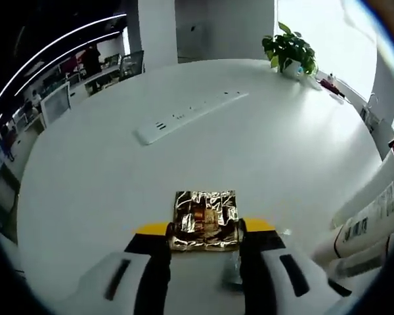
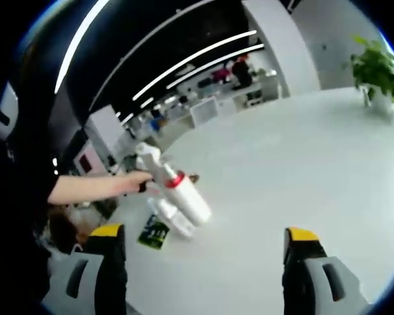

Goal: Arrange the skincare products in the storage area until every visible bottle or jar stands upright without overlapping.

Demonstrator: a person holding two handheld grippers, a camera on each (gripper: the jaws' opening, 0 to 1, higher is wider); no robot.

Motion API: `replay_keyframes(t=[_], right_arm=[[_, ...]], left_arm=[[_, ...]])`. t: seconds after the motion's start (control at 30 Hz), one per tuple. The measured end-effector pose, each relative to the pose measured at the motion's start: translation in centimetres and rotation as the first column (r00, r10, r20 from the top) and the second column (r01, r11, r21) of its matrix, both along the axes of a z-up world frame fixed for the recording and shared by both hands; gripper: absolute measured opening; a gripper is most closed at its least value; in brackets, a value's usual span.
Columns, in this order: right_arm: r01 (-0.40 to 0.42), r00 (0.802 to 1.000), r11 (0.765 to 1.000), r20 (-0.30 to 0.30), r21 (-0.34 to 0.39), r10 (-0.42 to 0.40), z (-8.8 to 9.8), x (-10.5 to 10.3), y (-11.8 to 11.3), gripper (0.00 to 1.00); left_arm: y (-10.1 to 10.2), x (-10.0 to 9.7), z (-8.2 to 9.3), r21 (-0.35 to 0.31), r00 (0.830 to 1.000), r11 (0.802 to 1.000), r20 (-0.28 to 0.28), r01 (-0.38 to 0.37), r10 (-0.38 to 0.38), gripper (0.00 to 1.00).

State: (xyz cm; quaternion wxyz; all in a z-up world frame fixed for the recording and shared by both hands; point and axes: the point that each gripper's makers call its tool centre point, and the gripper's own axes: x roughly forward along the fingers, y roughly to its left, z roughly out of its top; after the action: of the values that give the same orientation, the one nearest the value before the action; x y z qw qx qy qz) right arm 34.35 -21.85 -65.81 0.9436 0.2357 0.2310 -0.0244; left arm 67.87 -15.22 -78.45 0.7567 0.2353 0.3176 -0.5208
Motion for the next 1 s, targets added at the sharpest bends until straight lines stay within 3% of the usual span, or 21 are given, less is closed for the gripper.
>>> replay_keyframes(t=[0.53, 0.6, 0.67, 0.7, 0.73, 0.87, 1.0], right_arm=[[0.004, 1.000, 1.000, -0.002, 0.005, -0.003, -0.1, 0.0, 0.0, 0.98], [-0.001, 1.000, 1.000, -0.002, 0.006, 0.001, -0.2, 0.1, 0.2, 0.98], [-0.002, 1.000, 1.000, -0.002, 0.007, 0.002, -0.2, 0.1, 0.2, 0.98], [-0.003, 1.000, 1.000, -0.001, 0.006, 0.003, -0.2, 0.2, 0.2, 0.98], [-0.003, 1.000, 1.000, -0.001, 0.006, 0.003, -0.2, 0.2, 0.2, 0.98], [0.000, 1.000, 1.000, 0.000, 0.004, 0.000, -0.1, 0.2, 0.0, 0.98], [0.001, 1.000, 1.000, 0.003, 0.001, -0.001, 0.2, 0.3, -0.1, 0.98]], left_arm=[[0.3, 0.2, 0.0, 0.021, 1.000, 1.000, -0.012, -0.021, 0.022, 0.41], [0.4, 0.4, 0.0, 0.019, 1.000, 0.999, -0.013, -0.028, 0.028, 0.37], [0.8, 0.6, 0.1, 0.045, 1.000, 0.999, 0.013, 0.005, -0.006, 0.07], [0.7, 1.2, 0.3, 0.027, 0.999, 0.999, 0.041, -0.033, 0.032, 0.06], [0.6, 0.7, 0.2, 0.020, 1.000, 1.000, 0.001, -0.019, 0.019, 0.06], [0.6, 0.6, 0.3, 0.027, 1.000, 1.000, -0.006, -0.008, 0.008, 0.06], [0.8, 0.7, 0.6, 0.005, 0.998, 0.999, -0.053, -0.038, 0.039, 0.06]])
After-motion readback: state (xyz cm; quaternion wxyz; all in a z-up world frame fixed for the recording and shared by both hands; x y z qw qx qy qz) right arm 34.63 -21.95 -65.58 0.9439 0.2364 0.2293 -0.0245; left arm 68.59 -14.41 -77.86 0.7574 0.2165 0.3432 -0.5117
